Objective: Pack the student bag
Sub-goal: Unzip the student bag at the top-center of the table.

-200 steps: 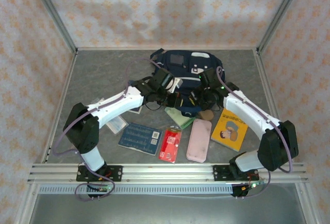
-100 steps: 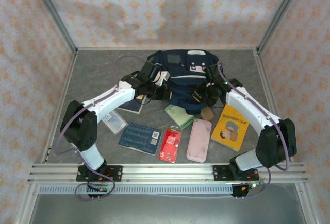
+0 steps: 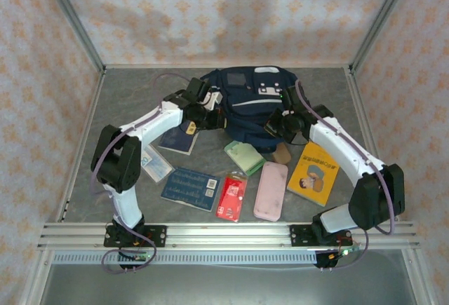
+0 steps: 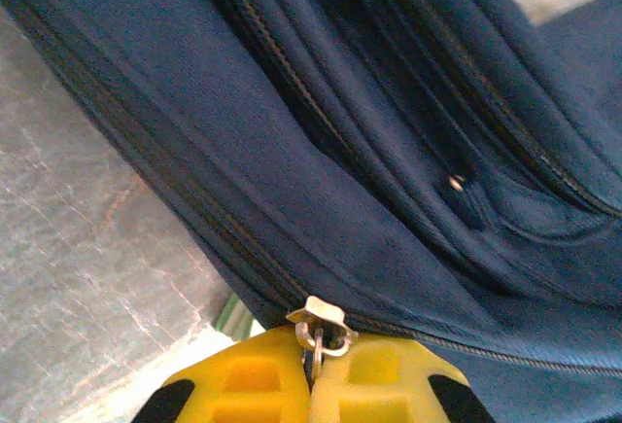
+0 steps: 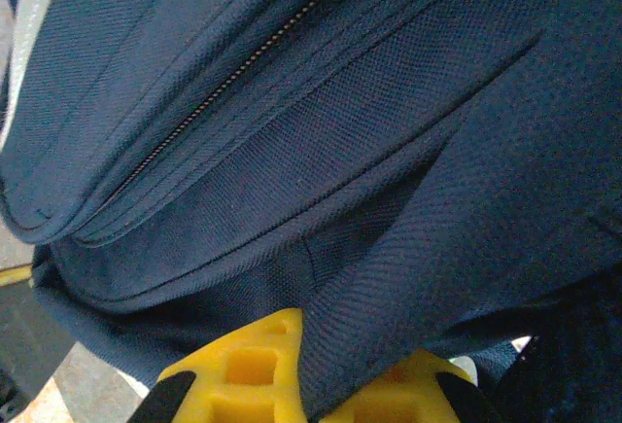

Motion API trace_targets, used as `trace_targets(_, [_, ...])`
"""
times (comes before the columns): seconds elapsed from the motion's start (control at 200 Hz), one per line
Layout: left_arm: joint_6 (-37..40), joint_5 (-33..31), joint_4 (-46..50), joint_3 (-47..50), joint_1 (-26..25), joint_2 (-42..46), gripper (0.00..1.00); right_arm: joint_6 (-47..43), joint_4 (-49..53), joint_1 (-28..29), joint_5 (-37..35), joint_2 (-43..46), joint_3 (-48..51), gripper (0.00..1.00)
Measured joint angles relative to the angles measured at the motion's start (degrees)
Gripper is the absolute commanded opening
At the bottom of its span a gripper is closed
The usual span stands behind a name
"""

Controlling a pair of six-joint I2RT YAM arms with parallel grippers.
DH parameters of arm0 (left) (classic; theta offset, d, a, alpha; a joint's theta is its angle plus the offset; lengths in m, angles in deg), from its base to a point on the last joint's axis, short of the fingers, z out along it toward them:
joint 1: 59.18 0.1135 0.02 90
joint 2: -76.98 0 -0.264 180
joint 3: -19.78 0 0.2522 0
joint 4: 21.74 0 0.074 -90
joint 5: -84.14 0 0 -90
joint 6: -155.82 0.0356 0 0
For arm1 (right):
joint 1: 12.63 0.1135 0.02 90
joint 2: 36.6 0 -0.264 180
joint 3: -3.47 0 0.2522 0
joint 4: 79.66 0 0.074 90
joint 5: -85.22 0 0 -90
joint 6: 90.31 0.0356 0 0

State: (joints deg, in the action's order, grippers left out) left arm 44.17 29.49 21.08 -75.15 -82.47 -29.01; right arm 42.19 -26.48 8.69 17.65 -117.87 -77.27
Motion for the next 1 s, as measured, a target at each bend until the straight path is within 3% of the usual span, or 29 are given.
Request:
trace_targets(0.565, [-0.8, 3.5, 4.2, -10.2, 3.8, -8.5, 0.0, -3.7, -2.6, -0.2, 0.1, 0.0, 0.0, 0.0])
trace_targets(1.001, [-0.2, 5.7, 4.8, -11.3, 6.1, -9.8, 0.0, -8.0, -2.4, -0.2, 0.0, 0.0, -1.6, 0.0])
